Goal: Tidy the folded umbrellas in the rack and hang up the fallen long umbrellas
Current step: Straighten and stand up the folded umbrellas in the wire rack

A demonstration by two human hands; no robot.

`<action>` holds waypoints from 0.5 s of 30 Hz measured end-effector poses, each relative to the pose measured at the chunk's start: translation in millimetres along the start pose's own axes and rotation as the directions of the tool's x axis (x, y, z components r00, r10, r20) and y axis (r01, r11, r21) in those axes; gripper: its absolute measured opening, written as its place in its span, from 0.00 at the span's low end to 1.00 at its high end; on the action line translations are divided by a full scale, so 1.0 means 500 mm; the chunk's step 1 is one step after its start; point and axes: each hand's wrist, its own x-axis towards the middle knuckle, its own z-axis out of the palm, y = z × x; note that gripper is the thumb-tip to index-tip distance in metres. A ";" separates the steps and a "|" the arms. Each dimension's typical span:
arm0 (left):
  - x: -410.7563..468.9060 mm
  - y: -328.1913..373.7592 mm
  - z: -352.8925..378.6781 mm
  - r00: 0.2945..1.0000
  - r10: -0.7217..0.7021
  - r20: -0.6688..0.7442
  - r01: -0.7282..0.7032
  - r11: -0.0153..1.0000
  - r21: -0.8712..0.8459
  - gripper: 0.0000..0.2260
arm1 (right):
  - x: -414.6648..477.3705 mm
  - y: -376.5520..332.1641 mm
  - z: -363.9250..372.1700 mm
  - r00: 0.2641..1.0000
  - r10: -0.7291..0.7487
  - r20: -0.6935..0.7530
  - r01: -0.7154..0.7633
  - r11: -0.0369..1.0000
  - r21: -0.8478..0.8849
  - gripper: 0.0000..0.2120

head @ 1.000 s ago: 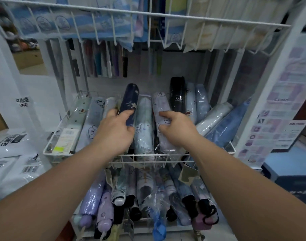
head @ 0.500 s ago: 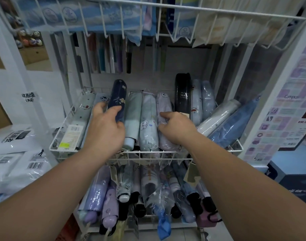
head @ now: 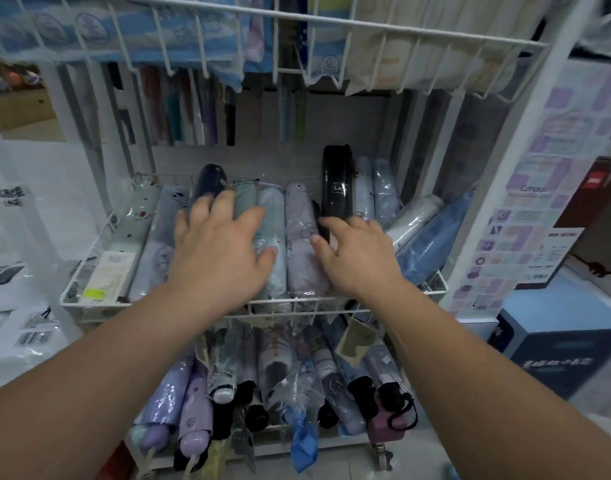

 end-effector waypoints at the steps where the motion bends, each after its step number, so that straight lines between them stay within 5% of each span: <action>1: 0.004 0.026 -0.002 0.998 0.056 -0.011 -0.057 0.997 -0.058 0.29 | -0.010 0.015 -0.010 0.996 0.020 -0.090 -0.019 1.000 0.013 0.23; 5: 0.034 0.129 0.015 0.966 0.255 0.048 -0.225 0.914 -0.338 0.28 | -0.073 0.081 -0.029 0.900 0.188 -0.394 -0.101 0.967 0.232 0.18; 9: 0.077 0.216 0.053 0.922 0.329 0.204 -0.207 0.864 -0.459 0.29 | -0.111 0.133 -0.007 0.859 0.284 -0.426 -0.152 0.936 0.317 0.19; 15: 0.146 0.281 0.109 0.907 0.282 0.314 -0.095 0.861 -0.499 0.26 | -0.110 0.156 0.020 0.825 0.262 -0.500 -0.189 0.963 0.192 0.22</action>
